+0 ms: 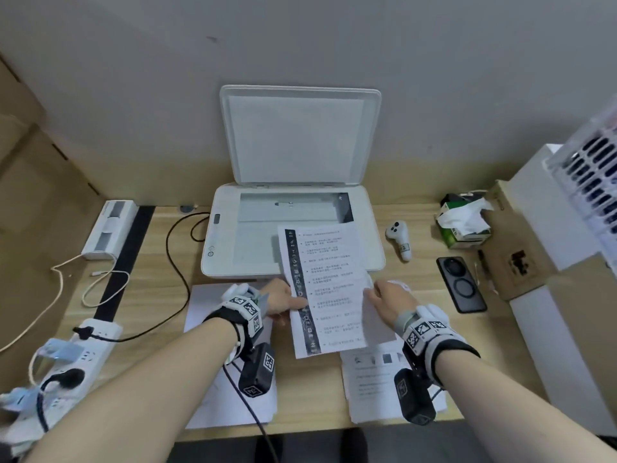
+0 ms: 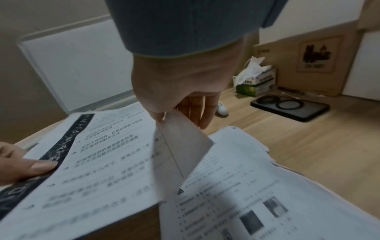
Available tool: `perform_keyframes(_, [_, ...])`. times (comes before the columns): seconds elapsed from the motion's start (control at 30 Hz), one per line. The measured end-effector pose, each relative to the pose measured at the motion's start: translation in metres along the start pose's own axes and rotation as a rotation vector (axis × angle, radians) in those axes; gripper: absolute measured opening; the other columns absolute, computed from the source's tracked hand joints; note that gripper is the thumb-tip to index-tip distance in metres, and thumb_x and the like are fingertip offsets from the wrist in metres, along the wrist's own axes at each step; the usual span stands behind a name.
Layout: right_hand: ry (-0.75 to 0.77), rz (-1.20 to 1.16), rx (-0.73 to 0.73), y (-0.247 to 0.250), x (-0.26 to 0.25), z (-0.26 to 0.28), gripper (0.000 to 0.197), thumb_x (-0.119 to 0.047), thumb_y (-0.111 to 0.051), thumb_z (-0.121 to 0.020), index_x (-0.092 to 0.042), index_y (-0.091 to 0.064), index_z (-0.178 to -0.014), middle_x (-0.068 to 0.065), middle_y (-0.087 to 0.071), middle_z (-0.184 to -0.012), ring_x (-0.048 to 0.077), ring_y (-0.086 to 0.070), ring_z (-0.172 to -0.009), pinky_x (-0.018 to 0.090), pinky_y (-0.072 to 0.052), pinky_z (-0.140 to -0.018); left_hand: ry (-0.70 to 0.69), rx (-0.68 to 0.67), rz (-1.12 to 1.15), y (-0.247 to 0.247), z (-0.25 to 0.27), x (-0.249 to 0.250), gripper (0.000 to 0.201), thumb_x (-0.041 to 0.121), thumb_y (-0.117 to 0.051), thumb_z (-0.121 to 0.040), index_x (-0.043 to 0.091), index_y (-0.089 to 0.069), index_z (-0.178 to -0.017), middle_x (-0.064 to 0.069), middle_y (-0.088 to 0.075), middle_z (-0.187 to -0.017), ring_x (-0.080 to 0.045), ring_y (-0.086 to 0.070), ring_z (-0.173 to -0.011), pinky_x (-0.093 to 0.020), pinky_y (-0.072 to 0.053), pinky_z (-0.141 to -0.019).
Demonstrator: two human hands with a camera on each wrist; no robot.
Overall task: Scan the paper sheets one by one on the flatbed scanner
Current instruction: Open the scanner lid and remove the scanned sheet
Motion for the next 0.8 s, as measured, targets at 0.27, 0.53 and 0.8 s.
perform_keyframes(0.27, [-0.060,-0.121,-0.145,-0.056,0.115,0.035,0.036,-0.031,-0.051,-0.094,-0.019,-0.033,-0.066,0.001,-0.043,-0.063,0.021,-0.039,-0.059,0.033,-0.025,-0.053,0.072,-0.147,-0.126,-0.127,-0.011,-0.009,0.032,0.032,-0.070,-0.088,0.000,-0.070,-0.087,-0.010,-0.072,-0.078,-0.013,-0.060,-0.056,-0.023,-0.050,-0.052])
perform_keyframes(0.53, [-0.123,-0.140,-0.205,-0.074,0.170,0.043,0.031,-0.039,-0.057,-0.087,-0.018,-0.043,-0.068,0.002,-0.055,-0.067,0.022,-0.047,-0.059,0.032,-0.032,-0.055,0.204,-0.141,0.010,-0.183,-0.014,-0.024,0.020,0.024,-0.071,-0.088,0.007,-0.068,-0.079,-0.009,-0.075,-0.071,-0.021,-0.071,-0.062,-0.034,-0.059,-0.057])
perform_keyframes(0.8, [-0.104,-0.241,0.023,-0.076,0.174,0.024,0.051,-0.051,-0.072,-0.073,-0.019,-0.049,-0.106,-0.004,-0.051,-0.106,0.020,-0.055,-0.093,0.034,-0.046,-0.068,0.176,0.305,-0.105,-0.186,-0.032,-0.020,0.070,0.041,-0.077,-0.078,0.009,-0.045,-0.132,-0.001,-0.055,-0.123,-0.016,-0.055,-0.107,-0.028,-0.047,-0.090])
Point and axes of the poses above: each hand's wrist, its own z-axis away from the middle knuckle, its own y-axis out of the back of the hand, x = y × z, the point moved 2 cm from there along -z, towards the middle knuckle
